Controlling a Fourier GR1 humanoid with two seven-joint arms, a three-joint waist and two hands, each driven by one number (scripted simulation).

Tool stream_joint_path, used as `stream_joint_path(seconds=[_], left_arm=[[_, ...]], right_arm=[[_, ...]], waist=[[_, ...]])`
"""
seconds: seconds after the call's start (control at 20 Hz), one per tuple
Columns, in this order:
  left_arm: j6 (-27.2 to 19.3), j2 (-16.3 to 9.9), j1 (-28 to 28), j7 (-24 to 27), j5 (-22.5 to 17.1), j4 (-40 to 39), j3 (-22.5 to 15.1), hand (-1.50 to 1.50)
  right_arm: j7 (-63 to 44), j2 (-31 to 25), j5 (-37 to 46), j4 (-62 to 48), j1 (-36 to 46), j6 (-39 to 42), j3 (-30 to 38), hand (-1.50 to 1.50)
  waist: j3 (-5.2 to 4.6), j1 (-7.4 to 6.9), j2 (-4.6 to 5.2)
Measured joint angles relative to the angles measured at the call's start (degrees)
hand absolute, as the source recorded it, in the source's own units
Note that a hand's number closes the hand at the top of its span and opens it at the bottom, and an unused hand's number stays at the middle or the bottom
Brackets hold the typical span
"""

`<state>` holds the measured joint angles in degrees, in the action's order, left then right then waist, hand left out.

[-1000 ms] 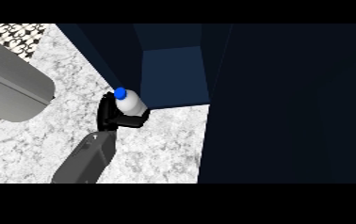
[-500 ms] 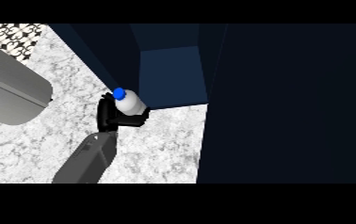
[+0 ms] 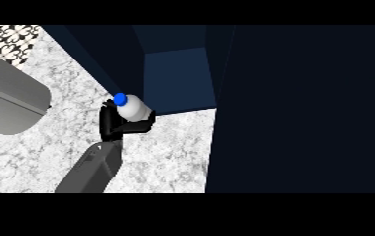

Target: Pick up the bottled water, place it into the cabinet and close the cabinet

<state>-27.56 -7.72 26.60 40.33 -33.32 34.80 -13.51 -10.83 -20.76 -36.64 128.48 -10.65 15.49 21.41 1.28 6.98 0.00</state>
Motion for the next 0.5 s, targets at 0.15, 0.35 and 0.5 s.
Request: stream_joint_path(seconds=[0.15, 0.35, 0.5], left_arm=[[0.19, 0.04, -0.44, 1.06, -0.59, 0.43, 0.6, 1.5], [0.22, 0.07, -0.79, 2.17, -0.97, 0.87, 0.95, 1.5], [-0.13, 0.04, -1.0, 2.79, -1.08, 1.08, 1.02, 1.5]], right_arm=[[0.35, -0.11, -0.8, -0.42, 0.24, 0.54, 0.39, -1.5], [0.43, -0.94, -1.28, -1.4, 0.96, 1.15, 1.03, -1.5], [0.63, -1.32, -1.52, -2.14, 1.62, 1.57, 1.21, -1.5]], waist=[[-0.05, 0.44, 0.21], [-0.1, 0.7, 0.48], [-0.09, 0.9, 0.61]])
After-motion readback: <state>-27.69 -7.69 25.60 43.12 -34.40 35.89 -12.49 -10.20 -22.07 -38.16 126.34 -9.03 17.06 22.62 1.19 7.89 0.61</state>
